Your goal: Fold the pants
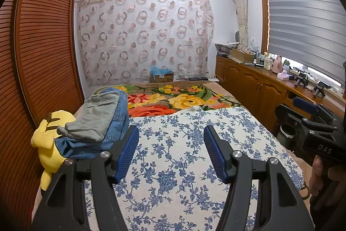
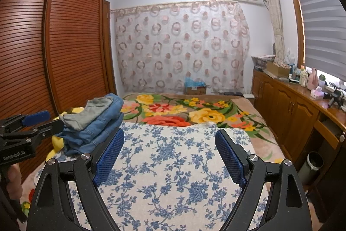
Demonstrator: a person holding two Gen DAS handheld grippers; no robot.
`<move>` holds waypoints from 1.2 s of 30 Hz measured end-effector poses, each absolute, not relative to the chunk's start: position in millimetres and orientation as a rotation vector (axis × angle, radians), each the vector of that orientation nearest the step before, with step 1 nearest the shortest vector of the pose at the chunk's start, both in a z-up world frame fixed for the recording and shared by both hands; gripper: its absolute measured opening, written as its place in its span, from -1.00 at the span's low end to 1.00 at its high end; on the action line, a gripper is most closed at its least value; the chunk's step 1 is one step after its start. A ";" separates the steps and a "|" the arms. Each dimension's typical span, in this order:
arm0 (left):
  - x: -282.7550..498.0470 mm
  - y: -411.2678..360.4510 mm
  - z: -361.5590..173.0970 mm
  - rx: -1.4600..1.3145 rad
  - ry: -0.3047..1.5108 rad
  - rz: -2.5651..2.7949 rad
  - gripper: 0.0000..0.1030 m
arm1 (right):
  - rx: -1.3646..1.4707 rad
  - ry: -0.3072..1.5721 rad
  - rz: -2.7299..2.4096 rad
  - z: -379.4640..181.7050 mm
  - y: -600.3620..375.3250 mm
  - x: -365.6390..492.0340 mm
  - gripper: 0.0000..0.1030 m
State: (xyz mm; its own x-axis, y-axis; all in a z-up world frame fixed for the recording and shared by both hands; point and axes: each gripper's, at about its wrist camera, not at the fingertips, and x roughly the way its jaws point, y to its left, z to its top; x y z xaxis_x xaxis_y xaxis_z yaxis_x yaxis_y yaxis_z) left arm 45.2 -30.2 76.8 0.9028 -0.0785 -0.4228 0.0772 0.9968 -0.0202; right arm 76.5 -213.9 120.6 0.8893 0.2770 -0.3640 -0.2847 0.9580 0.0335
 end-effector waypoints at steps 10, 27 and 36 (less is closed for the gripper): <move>46.3 -30.2 75.6 -0.003 0.437 -0.082 0.20 | -0.020 0.373 0.292 119.6 -214.2 74.0 0.71; 45.1 -30.0 76.2 -0.003 0.436 -0.082 0.20 | -0.021 0.372 0.291 119.7 -214.1 73.8 0.71; 45.0 -30.1 75.9 -0.004 0.436 -0.082 0.21 | -0.020 0.373 0.290 119.5 -214.3 73.4 0.71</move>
